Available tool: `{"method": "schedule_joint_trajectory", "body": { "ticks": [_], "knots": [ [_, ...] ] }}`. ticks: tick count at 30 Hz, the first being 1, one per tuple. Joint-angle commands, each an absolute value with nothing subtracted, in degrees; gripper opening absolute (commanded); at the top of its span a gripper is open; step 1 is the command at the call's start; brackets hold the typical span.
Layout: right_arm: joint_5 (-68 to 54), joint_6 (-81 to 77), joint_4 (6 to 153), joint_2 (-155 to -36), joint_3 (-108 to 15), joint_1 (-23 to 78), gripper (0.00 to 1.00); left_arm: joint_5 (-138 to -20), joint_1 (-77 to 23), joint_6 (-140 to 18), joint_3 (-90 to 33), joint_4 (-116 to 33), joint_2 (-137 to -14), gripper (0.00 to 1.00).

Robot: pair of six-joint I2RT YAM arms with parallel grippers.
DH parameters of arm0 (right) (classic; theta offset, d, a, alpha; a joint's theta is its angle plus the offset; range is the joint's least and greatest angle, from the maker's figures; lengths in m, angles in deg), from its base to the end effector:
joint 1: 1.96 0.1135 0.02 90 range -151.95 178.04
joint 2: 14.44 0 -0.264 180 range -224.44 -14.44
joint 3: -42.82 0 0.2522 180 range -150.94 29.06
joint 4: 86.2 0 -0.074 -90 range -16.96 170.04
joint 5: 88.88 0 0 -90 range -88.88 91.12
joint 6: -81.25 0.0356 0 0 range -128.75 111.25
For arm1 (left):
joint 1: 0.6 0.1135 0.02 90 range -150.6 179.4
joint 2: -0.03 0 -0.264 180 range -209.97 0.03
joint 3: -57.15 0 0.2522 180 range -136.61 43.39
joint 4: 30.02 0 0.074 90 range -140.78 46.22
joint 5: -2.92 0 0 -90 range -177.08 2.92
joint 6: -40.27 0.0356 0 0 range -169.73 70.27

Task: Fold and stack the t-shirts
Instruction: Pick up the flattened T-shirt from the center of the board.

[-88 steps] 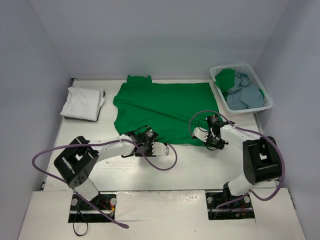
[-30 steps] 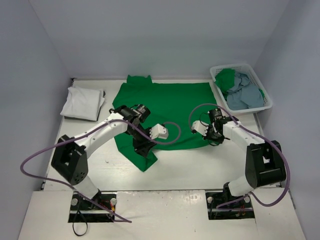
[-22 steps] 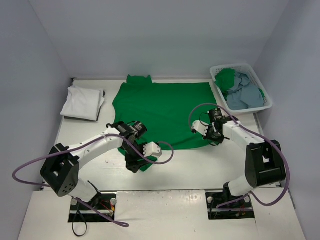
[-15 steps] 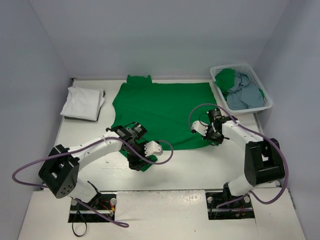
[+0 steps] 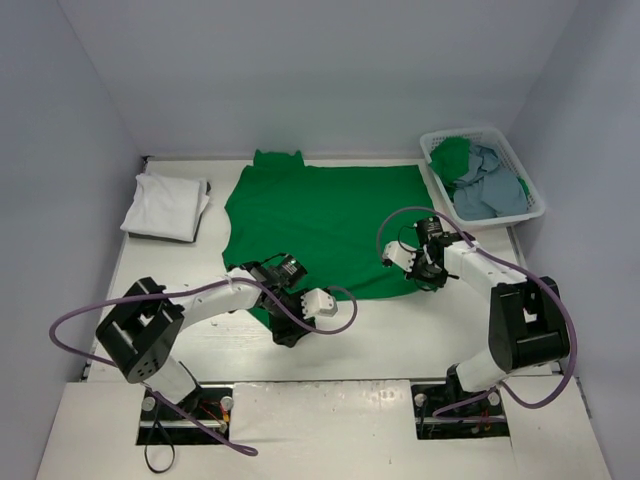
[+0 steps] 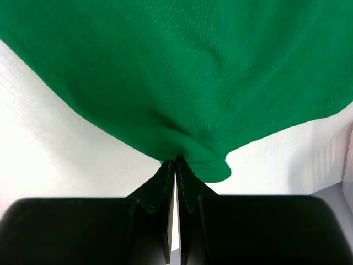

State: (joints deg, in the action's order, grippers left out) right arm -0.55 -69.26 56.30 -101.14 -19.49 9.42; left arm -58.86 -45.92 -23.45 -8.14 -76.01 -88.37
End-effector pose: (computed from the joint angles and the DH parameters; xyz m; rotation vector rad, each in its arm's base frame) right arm 0.2803 0.0575 0.1763 -1.5771 2.1584 -0.2428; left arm 0.1864 -0.2125 0.1800 1.7214 2.1677 -0.7698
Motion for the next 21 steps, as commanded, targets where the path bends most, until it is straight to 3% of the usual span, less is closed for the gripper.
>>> {"method": "schedule_joint_trajectory", "body": {
  "ticks": [1,14,16,17,18,21],
  "knots": [
    [0.6,-69.3,55.1,-100.2,-21.5,9.4,0.0,-58.3,-47.4,-23.1,-10.5,-76.0,-89.4,0.54],
    [-0.5,-70.1,55.1,-100.5,-20.8,8.7,0.0,-65.2,-52.7,-23.5,-9.9,-73.4,-97.6,0.53],
    [-0.5,-70.3,55.1,-100.5,-20.8,8.5,0.0,-66.9,-53.9,-23.4,-10.2,-74.1,-98.9,0.42],
    [-0.5,-70.3,55.1,-100.4,-20.9,8.5,0.0,-67.6,-54.2,-23.8,-10.3,-74.1,-99.4,0.25],
    [-0.5,-70.3,55.1,-100.3,-20.9,8.5,0.0,-68.6,-54.9,-24.2,-10.5,-74.1,-100.5,0.19],
    [-0.5,-70.4,55.0,-100.1,-20.9,8.5,0.0,-71.8,-55.6,-25.3,-11.2,-73.9,-102.9,0.08]
  ]
}}
